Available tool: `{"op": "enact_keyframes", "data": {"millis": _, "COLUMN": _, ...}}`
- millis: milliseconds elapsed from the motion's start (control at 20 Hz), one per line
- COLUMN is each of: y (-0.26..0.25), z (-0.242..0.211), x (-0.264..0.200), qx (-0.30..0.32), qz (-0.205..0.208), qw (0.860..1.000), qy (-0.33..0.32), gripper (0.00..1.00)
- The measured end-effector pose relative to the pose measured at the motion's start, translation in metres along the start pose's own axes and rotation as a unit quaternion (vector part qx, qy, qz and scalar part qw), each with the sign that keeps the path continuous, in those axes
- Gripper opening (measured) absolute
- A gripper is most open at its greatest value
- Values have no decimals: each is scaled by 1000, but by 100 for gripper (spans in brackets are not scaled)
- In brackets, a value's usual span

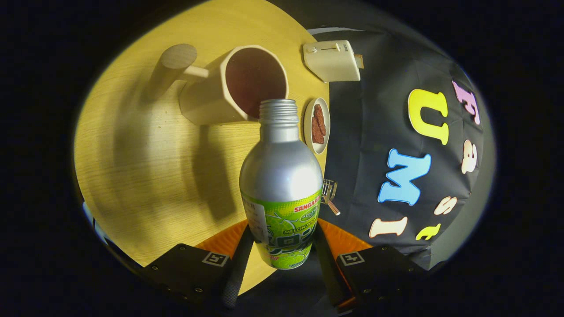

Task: Take the bottle from table, then pour the juice into the cup, finally place the bottle on the coaster

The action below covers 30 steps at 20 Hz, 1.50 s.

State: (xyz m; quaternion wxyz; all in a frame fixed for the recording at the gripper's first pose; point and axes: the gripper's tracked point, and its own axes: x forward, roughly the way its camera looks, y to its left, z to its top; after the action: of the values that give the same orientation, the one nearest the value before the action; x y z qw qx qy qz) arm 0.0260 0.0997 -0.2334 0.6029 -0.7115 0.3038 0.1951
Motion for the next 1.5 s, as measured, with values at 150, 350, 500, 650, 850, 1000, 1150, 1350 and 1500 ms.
{"op": "enact_keyframes", "data": {"millis": 150, "y": -6, "z": 0, "x": 1, "qx": -17, "qz": -4, "qw": 1000, "qy": 6, "gripper": 76}}
{"op": "enact_keyframes", "data": {"millis": 350, "y": -10, "z": -3, "x": 0, "qx": -39, "qz": -4, "qw": 999, "qy": 13, "gripper": 76}}
{"op": "enact_keyframes", "data": {"millis": 500, "y": -13, "z": -3, "x": -1, "qx": -51, "qz": -3, "qw": 999, "qy": 17, "gripper": 76}}
{"op": "enact_keyframes", "data": {"millis": 650, "y": -15, "z": -3, "x": -4, "qx": -64, "qz": -2, "qw": 998, "qy": 20, "gripper": 76}}
{"op": "enact_keyframes", "data": {"millis": 850, "y": -18, "z": -4, "x": -3, "qx": -73, "qz": -2, "qw": 997, "qy": 28, "gripper": 76}}
{"op": "enact_keyframes", "data": {"millis": 1000, "y": -19, "z": -6, "x": -5, "qx": -81, "qz": -4, "qw": 996, "qy": 32, "gripper": 76}}
{"op": "enact_keyframes", "data": {"millis": 1150, "y": -21, "z": -5, "x": -5, "qx": -85, "qz": -5, "qw": 996, "qy": 33, "gripper": 76}}
{"op": "enact_keyframes", "data": {"millis": 1350, "y": -22, "z": -3, "x": -6, "qx": -92, "qz": -5, "qw": 995, "qy": 35, "gripper": 76}}
{"op": "enact_keyframes", "data": {"millis": 1500, "y": -20, "z": -3, "x": -5, "qx": -95, "qz": -6, "qw": 995, "qy": 35, "gripper": 76}}
